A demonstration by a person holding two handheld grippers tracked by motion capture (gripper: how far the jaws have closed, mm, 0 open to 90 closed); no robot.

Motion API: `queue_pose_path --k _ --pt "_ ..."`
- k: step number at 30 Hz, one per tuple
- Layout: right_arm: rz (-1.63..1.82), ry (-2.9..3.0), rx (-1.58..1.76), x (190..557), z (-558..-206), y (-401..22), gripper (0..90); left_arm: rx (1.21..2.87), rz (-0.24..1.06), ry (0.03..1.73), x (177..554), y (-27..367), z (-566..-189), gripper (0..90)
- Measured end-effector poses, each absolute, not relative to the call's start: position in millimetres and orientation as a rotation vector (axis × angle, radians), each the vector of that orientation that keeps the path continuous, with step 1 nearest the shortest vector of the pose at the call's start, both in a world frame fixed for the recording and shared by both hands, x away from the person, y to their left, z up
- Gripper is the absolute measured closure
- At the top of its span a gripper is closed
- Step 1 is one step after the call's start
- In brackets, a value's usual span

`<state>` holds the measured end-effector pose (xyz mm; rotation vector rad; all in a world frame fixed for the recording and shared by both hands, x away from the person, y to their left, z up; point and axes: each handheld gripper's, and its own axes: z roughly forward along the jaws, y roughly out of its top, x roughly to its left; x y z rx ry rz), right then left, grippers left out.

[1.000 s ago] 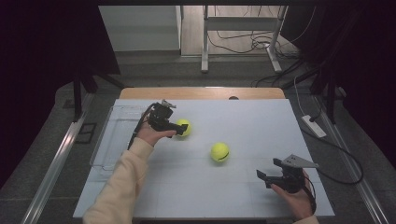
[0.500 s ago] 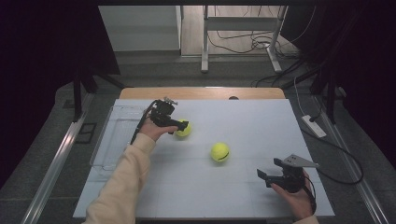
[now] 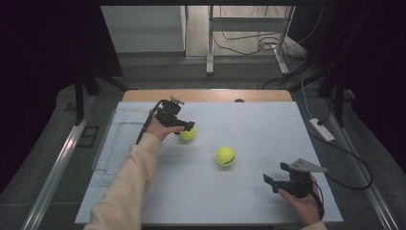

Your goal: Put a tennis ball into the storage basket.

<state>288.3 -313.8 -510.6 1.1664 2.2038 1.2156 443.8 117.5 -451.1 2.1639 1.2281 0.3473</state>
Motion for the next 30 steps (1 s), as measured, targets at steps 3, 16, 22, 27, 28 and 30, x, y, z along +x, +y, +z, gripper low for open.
queue_pose_path --k 3,16,22,27,28,30 --pt "1.215 2.202 1.17 288 -511 -314 12.7 2.169 0.337 1.236 447 116 -455 5.8" --pt "1.223 2.2 1.17 288 -511 -315 12.7 2.204 0.301 1.253 453 112 -465 5.8" --pt "1.22 2.201 1.169 288 -511 -315 12.7 2.223 0.289 1.243 454 105 -470 5.8" --pt "1.222 2.2 1.17 288 -511 -315 12.7 2.246 0.29 1.25 456 102 -475 5.7" --pt "1.223 2.201 1.173 288 -511 -315 12.8 2.25 0.287 1.252 457 102 -476 5.8" --pt "1.218 2.2 1.174 288 -511 -316 12.8 2.25 0.282 1.261 458 101 -478 5.8"
